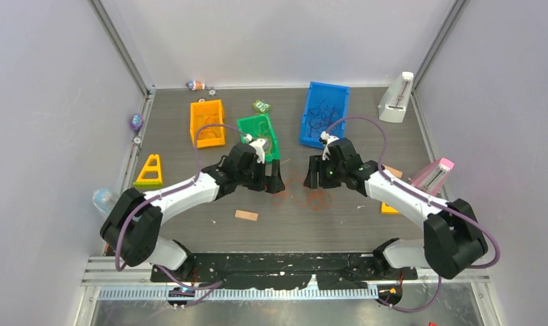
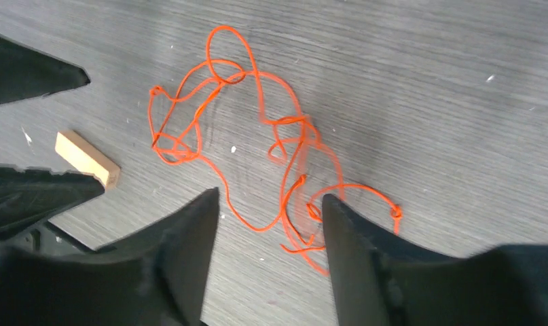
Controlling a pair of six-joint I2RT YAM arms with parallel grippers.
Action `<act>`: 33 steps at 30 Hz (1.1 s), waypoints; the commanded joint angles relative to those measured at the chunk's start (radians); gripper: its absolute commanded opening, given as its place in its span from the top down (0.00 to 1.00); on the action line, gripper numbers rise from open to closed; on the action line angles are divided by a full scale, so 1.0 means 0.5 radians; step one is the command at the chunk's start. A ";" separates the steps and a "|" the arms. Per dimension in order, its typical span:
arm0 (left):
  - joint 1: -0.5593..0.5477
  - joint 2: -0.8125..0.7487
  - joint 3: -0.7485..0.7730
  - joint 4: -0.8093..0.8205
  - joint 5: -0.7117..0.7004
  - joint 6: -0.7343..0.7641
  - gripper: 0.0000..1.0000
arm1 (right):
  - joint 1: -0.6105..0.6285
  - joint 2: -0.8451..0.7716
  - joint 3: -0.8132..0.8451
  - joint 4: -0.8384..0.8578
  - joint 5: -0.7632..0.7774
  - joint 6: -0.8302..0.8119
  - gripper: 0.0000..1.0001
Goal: Untangle the cables
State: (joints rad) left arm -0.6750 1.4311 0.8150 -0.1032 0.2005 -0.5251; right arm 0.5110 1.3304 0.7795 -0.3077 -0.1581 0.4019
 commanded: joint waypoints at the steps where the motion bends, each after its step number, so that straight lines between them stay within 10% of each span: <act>1: -0.006 0.036 0.088 0.067 -0.037 -0.033 0.03 | 0.008 -0.151 0.062 -0.050 -0.002 -0.020 0.19; 4: -0.006 0.043 0.082 0.029 -0.085 0.003 0.01 | 0.010 -0.220 0.057 -0.162 0.181 -0.032 0.02; 10: -0.010 0.122 0.079 0.023 -0.031 0.016 0.00 | -0.036 -0.278 -0.042 -0.287 0.443 0.028 0.05; 22: -0.080 0.489 0.240 0.106 0.031 -0.100 0.08 | -0.055 -0.047 -0.317 0.219 0.011 0.167 0.00; 28: -0.086 0.608 0.274 0.158 0.065 -0.137 0.29 | -0.006 0.100 -0.303 0.306 0.023 0.203 0.16; 33: -0.086 0.669 0.285 0.194 0.117 -0.164 0.69 | 0.127 0.227 -0.215 0.315 0.062 0.231 0.56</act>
State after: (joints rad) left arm -0.7132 1.7435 0.9310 -0.0475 0.2287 -0.5930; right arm 0.5220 1.3975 0.6308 -0.1738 -0.1356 0.4942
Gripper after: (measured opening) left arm 0.455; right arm 0.574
